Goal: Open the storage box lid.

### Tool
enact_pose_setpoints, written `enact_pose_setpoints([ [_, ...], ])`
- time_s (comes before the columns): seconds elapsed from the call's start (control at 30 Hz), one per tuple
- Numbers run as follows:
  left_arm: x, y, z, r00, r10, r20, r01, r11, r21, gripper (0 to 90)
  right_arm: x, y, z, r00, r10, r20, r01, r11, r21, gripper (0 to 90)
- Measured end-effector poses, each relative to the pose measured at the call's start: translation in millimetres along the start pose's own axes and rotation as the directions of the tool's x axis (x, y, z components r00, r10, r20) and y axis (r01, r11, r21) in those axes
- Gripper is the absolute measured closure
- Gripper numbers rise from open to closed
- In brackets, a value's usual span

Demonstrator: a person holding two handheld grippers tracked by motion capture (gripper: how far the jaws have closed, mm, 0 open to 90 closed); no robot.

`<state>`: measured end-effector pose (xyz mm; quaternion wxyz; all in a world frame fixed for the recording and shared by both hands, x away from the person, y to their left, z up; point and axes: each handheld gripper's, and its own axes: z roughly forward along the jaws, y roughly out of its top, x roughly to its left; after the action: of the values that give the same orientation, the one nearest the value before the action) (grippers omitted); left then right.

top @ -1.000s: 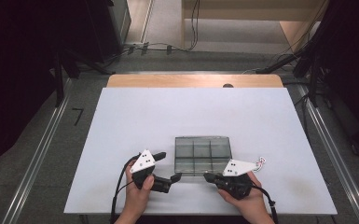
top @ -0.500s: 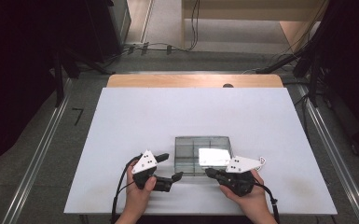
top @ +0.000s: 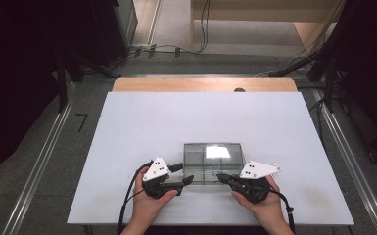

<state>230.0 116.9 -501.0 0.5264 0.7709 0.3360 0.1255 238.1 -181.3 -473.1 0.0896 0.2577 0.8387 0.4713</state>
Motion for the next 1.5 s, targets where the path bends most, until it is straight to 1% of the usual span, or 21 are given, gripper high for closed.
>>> enact_pose_setpoints([
  [0.07, 0.0, 1.5, -0.6, 0.9999, 0.000, -0.014, 0.000, 1.0000, -0.005, 48.1, -1.2, 0.3, -0.6, 1.0000, 0.001, 0.000, -0.001, 1.000, -0.002, 88.1],
  [0.1, 0.9, 2.4, -1.6, 0.9999, -0.008, -0.012, 0.008, 0.9999, -0.015, 50.8, -1.4, 0.4, -0.8, 1.0000, 0.000, 0.001, 0.000, 1.000, -0.002, 88.1],
  [0.13, 1.5, 3.2, -2.2, 0.9999, -0.012, -0.005, 0.012, 0.9998, -0.017, 55.3, -1.3, 0.7, -0.8, 1.0000, 0.000, 0.000, 0.000, 1.000, -0.003, 88.1],
  [0.23, 1.0, 4.7, -2.2, 0.9999, -0.008, -0.012, 0.008, 0.9997, -0.022, 59.3, -1.2, 1.4, -0.9, 1.0000, -0.001, 0.001, 0.001, 1.000, -0.006, 88.1],
  [0.3, 0.5, 6.1, -1.2, 0.9999, -0.005, -0.010, 0.004, 0.9997, -0.024, 62.2, -1.3, 1.7, -1.2, 1.0000, -0.003, 0.002, 0.003, 1.000, -0.005, 88.1],
  [0.5, 1.1, 8.9, 0.5, 0.9999, -0.011, -0.007, 0.011, 0.9995, -0.029, 71.0, -2.0, 2.3, -2.8, 1.0000, -0.005, 0.006, 0.005, 1.000, -0.013, 88.1],
  [0.63, 2.1, 11.4, 1.9, 0.9999, -0.013, 0.007, 0.013, 0.9993, -0.034, 78.1, -3.5, 1.5, -5.1, 0.9999, -0.007, 0.012, 0.007, 1.000, -0.014, 88.1],
  [0.7, 2.7, 12.9, 1.8, 0.9999, -0.017, 0.003, 0.017, 0.9990, -0.042, 80.6, -4.9, 0.7, -6.7, 0.9998, -0.010, 0.018, 0.011, 1.000, -0.016, 88.1],
  [0.77, 3.8, 14.4, 1.5, 0.9999, -0.017, 0.000, 0.017, 0.9987, -0.048, 82.1, -5.9, 0.0, -8.0, 0.9997, -0.008, 0.024, 0.008, 1.000, -0.016, 88.1],
  [0.93, 6.0, 17.6, 0.9, 0.9998, -0.018, 0.007, 0.018, 0.9981, -0.059, 86.2, -10.6, -1.9, -11.0, 0.9990, -0.007, 0.045, 0.008, 1.000, -0.011, 88.1],
  [1.07, 6.4, 20.5, 0.4, 0.9998, -0.016, 0.015, 0.017, 0.9976, -0.067, 88.8, -16.1, -3.6, -13.4, 0.9982, 0.002, 0.060, -0.002, 1.000, -0.013, 88.1],
  [1.27, 7.2, 25.2, 0.1, 0.9997, -0.010, 0.022, 0.012, 0.9966, -0.081, 88.9, -24.0, -4.9, -17.3, 0.9969, 0.014, 0.078, -0.013, 1.000, -0.019, 88.1],
  [1.5, 7.7, 29.1, -0.4, 0.9996, -0.009, 0.027, 0.011, 0.9957, -0.092, 89.0, -34.8, -4.6, -23.9, 0.9953, 0.043, 0.087, -0.040, 0.999, -0.033, 88.1],
])
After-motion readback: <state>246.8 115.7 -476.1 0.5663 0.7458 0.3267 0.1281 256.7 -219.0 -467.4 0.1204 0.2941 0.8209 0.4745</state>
